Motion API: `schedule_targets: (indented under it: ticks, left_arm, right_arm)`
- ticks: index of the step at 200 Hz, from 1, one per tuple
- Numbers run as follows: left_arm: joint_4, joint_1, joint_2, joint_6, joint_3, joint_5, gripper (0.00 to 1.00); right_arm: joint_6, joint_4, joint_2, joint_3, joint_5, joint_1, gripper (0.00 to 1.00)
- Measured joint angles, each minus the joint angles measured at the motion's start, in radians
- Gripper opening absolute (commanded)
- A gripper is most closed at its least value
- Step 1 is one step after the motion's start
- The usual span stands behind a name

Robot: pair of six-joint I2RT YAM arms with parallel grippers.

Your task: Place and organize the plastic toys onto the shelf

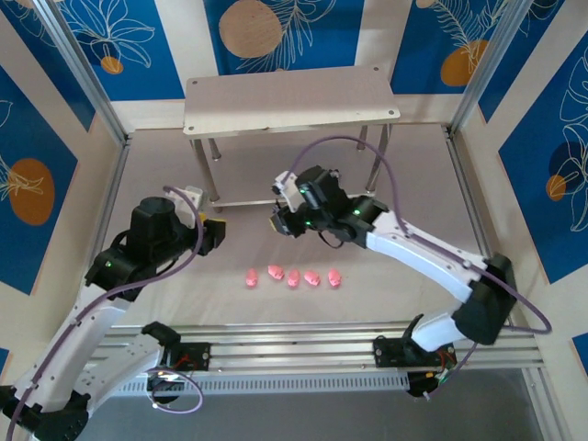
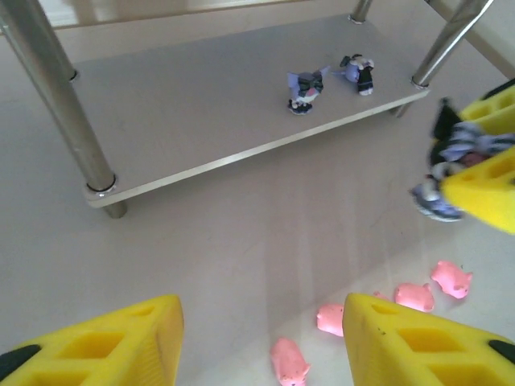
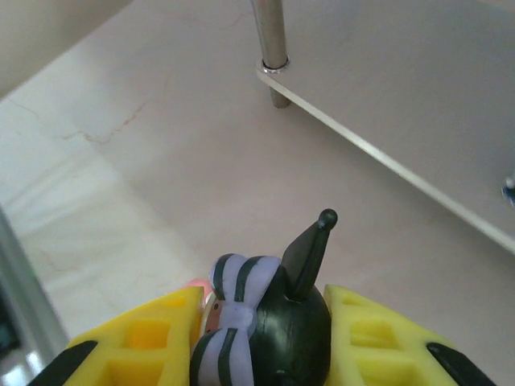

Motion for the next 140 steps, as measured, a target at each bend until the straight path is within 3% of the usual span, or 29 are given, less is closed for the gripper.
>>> schedule_targets:
  ticks: [77, 140]
  left_arm:
    - [-0.013, 0.076, -0.037, -0.001, 0.024, -0.015, 0.58]
    - [-0.023, 0.123, -0.038, 0.008, 0.024, -0.014, 0.58]
  right_arm:
    - [-0.282, 0.23, 0.317, 0.087, -0.067, -0.049, 0.08]
    - [-0.408, 0.327, 0.524, 0.249, -0.142, -0.126, 0.08]
